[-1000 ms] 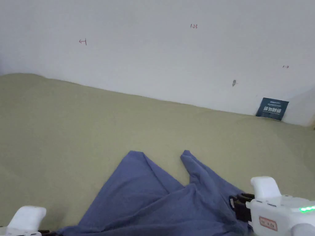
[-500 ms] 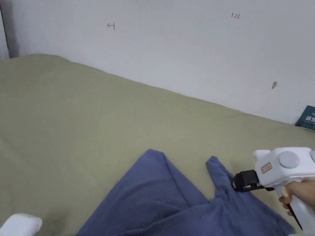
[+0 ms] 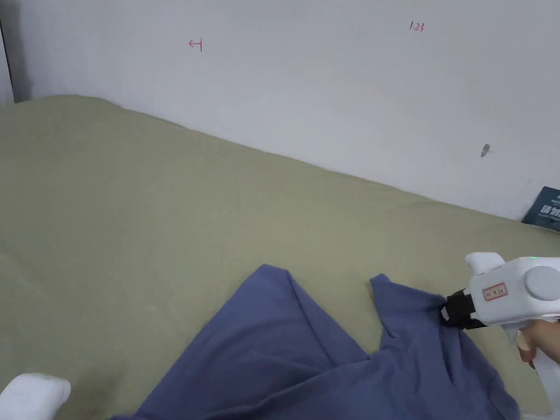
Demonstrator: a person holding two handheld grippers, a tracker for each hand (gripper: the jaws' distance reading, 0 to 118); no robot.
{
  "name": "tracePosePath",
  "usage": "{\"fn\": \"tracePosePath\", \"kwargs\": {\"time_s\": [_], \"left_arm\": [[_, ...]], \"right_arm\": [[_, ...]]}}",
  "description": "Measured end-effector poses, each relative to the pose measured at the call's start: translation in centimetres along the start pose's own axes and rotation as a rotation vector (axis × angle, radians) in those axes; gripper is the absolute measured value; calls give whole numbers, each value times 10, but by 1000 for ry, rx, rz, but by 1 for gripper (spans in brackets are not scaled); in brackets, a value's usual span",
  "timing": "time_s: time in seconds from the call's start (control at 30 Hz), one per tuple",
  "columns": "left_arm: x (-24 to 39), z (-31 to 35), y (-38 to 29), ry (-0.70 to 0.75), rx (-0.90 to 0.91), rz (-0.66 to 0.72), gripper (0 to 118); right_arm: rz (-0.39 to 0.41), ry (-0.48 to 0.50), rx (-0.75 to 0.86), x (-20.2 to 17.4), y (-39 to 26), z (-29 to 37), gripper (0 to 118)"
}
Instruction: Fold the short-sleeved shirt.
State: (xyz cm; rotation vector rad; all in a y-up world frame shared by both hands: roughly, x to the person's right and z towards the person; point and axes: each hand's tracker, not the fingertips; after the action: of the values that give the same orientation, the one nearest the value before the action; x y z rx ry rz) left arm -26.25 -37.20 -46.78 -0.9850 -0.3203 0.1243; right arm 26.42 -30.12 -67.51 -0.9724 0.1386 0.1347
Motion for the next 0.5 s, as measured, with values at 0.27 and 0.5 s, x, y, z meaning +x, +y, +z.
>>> {"fn": "tracePosePath", "kwargs": {"time_s": [0.27, 0.5], "left_arm": [[11, 51, 48, -46, 152, 5, 5], [23, 93, 154, -18, 305, -42, 5]], "right_arm": [[-30, -13, 230, 0, 26, 97, 0], [-71, -78, 440, 20, 61, 192, 0]]}}
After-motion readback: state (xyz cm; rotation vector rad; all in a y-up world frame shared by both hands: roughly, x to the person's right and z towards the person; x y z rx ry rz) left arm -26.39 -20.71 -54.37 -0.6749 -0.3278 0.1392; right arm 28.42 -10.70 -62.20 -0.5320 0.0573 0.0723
